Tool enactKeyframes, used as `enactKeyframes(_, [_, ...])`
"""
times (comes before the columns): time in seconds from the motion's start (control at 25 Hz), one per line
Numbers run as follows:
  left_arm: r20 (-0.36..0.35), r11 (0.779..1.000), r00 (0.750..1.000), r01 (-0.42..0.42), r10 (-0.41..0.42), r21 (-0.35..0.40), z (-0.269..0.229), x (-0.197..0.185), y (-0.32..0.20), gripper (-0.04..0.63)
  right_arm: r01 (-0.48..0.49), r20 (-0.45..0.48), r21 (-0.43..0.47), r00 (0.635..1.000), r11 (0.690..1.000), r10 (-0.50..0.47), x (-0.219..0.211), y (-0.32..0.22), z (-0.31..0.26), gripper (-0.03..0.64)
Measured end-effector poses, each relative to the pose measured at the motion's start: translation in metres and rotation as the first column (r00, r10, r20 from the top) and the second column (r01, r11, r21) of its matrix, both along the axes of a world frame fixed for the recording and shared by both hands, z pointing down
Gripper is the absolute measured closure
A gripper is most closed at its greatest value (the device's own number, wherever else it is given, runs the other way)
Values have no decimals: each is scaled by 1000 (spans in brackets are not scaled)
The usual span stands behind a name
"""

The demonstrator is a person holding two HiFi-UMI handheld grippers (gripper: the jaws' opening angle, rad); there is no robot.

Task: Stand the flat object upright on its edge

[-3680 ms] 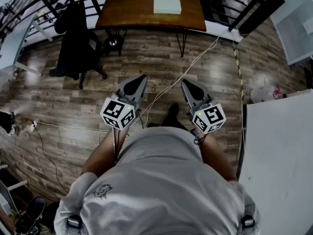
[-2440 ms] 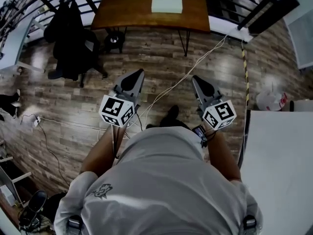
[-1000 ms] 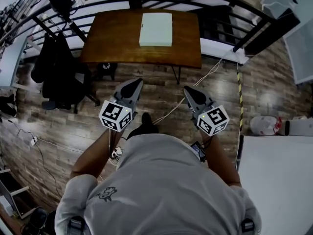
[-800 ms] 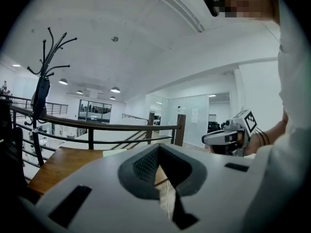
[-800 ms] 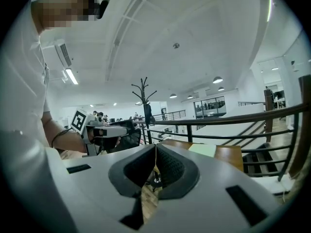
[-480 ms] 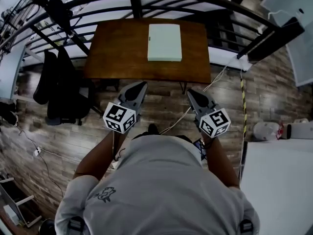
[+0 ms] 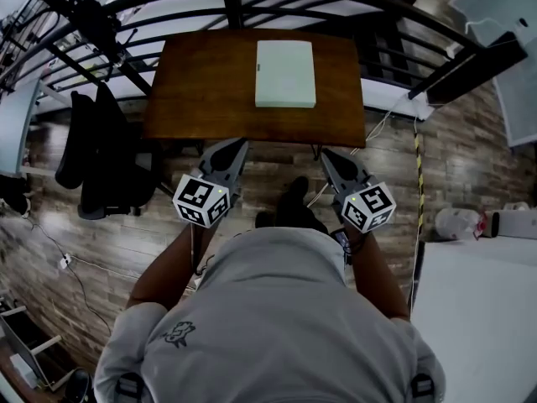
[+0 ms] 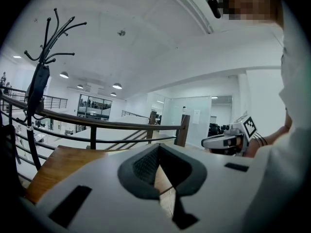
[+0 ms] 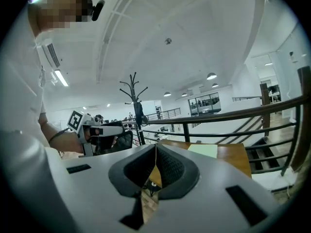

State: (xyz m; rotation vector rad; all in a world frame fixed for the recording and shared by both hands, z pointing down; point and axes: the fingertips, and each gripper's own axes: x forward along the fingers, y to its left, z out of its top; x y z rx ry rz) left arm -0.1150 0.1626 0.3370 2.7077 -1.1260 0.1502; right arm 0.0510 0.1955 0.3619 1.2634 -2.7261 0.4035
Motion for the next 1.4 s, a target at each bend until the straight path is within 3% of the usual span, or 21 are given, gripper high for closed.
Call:
enactKeyframes(0.4, [33, 1000, 999, 29, -29, 11, 0, 13, -52, 589, 56, 10, -2, 998, 998, -56, 8, -64, 3, 583])
enactKeyframes(1.0, [28, 993, 993, 116, -116, 2, 4, 58, -182, 589, 186, 19, -14, 982, 982, -186, 46, -203, 8, 583])
enactKeyframes(1.4, [29, 990, 991, 134, -133, -46, 20, 73, -225, 589, 214, -2, -41, 977, 976, -215, 63, -255, 17, 581])
